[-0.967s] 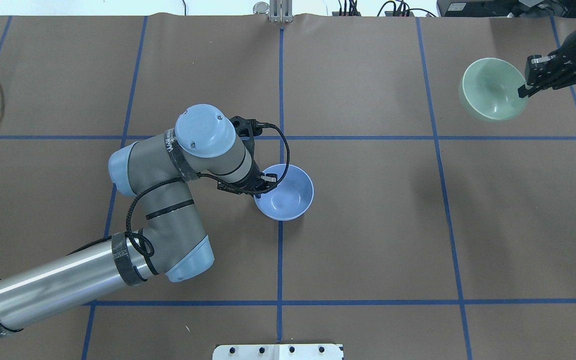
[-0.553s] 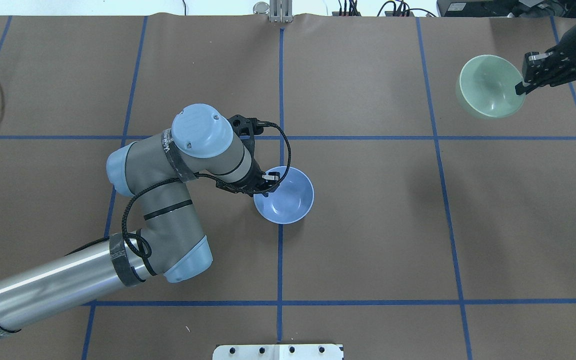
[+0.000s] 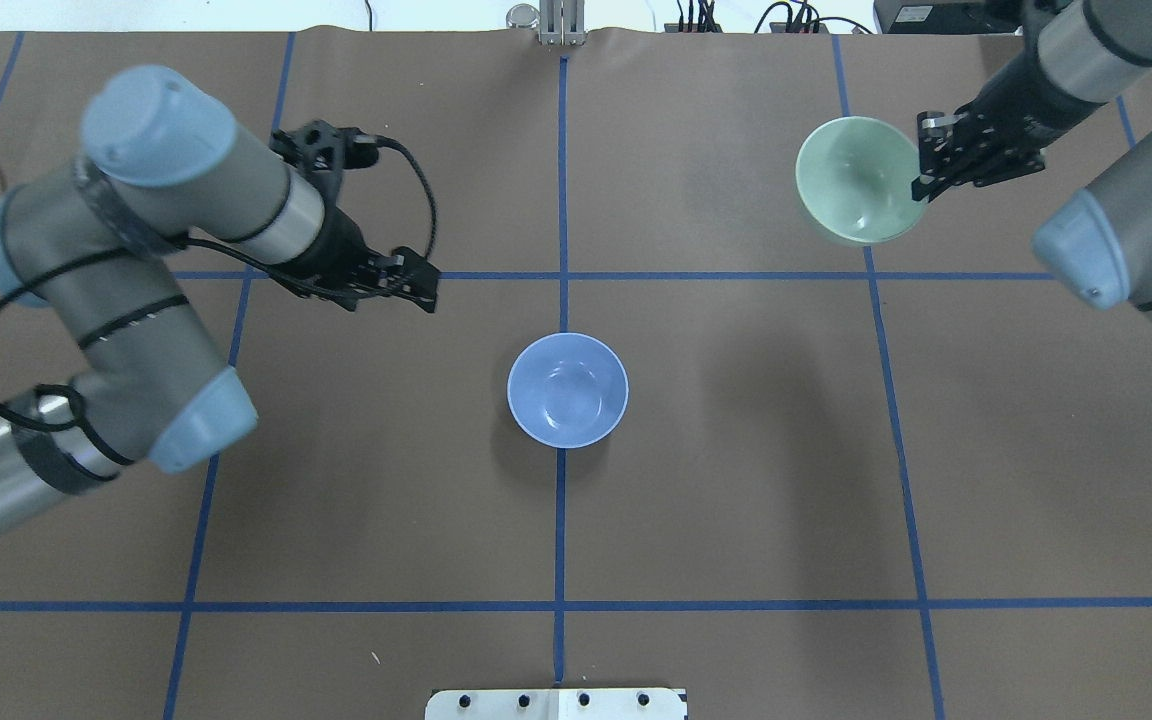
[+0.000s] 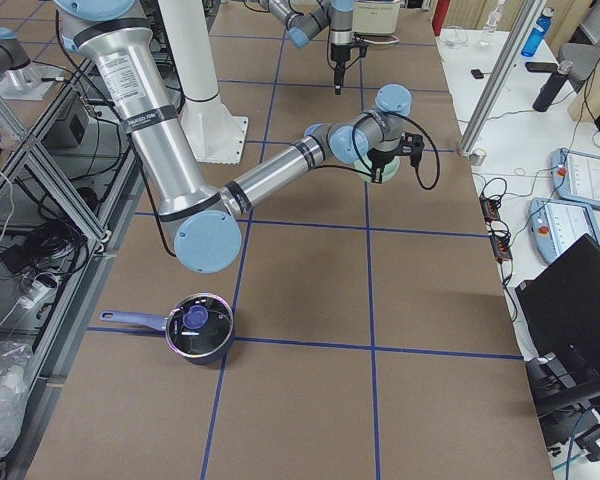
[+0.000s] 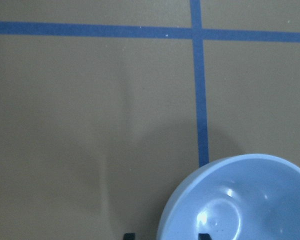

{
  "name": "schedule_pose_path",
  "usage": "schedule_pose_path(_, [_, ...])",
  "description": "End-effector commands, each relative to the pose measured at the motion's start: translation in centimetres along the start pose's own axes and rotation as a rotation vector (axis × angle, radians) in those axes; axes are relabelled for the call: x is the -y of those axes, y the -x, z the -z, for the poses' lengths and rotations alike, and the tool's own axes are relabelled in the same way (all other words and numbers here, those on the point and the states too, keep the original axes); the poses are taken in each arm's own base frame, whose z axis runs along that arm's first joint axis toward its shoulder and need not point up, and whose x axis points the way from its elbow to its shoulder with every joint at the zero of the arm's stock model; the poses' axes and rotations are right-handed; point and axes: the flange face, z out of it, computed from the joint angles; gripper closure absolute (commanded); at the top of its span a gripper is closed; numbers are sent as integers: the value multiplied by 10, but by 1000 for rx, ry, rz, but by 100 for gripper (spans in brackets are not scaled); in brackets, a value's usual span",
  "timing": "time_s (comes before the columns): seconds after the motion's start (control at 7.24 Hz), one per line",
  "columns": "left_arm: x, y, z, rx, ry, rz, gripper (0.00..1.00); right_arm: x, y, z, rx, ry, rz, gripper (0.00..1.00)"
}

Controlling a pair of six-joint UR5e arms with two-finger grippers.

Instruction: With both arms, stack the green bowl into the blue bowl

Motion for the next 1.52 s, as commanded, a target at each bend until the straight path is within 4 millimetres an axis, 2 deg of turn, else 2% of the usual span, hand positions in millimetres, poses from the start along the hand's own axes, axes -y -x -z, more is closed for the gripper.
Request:
schedule_pose_path(0.0, [15, 142, 87, 12, -15, -54, 2, -65, 87, -40, 8, 5, -30, 100])
schedule_pose_path(0.14, [7, 210, 119, 27, -21, -94, 2, -94, 119, -58, 7, 2, -18, 100])
schedule_pose_path(0.28, [-8, 266, 139, 58, -29, -128, 2, -118, 146, -70, 11, -3, -26, 100])
schedule_pose_path(0.41, [-22, 308, 157, 85, -41, -148, 2, -139, 171, -81, 15, -16, -25, 100])
schedule_pose_path(0.69, [-52, 368, 180, 127, -50, -179, 2, -170, 212, -95, 31, -20, 3, 100])
schedule_pose_path(0.83, [-60, 380, 182, 135, -46, -183, 2, -185, 221, -108, 24, -6, 12, 100])
schedule_pose_path(0.97, [-64, 388, 189, 141, -56, -172, 2, -191, 228, -121, 9, -13, 20, 100])
schedule_pose_path(1.38, [-77, 404, 191, 149, -49, -182, 2, -189, 238, -137, -12, -3, 25, 100])
